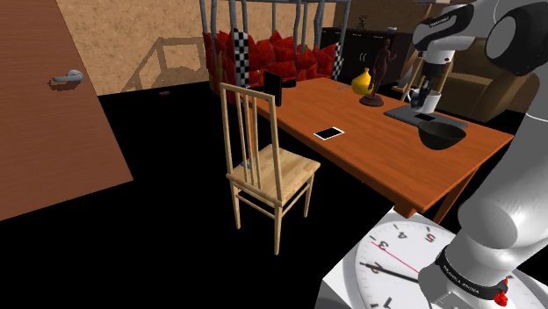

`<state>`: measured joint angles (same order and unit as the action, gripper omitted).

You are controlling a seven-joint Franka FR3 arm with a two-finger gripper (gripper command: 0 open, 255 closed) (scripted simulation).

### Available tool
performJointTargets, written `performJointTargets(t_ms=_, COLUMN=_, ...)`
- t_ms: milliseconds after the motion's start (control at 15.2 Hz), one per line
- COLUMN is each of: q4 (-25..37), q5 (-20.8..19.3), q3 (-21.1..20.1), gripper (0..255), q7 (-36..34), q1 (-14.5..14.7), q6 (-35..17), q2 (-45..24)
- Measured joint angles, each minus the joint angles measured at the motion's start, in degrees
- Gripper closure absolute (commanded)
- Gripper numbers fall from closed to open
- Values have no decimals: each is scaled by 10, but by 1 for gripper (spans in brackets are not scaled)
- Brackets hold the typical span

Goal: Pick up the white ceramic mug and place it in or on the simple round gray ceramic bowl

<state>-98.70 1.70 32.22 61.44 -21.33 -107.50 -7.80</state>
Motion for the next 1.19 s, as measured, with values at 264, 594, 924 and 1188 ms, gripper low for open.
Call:
performJointTargets(t_ms=264, q4=20, q5=14, q3=20, gripper=255, q7=56, q1=-34, q6=6, q2=-16)
performJointTargets(t_ms=594, q4=25, q5=27, q3=39, gripper=255, q7=112, q1=-68, q6=0, q2=-29)
performJointTargets(t_ms=924, q4=-8, q5=30, q3=38, gripper=255, q7=116, q1=-69, q6=-36, q2=-33)
performJointTargets(t_ms=1188, q4=-30, q5=36, q3=37, gripper=255, q7=120, q1=-71, q6=-64, q2=-41)
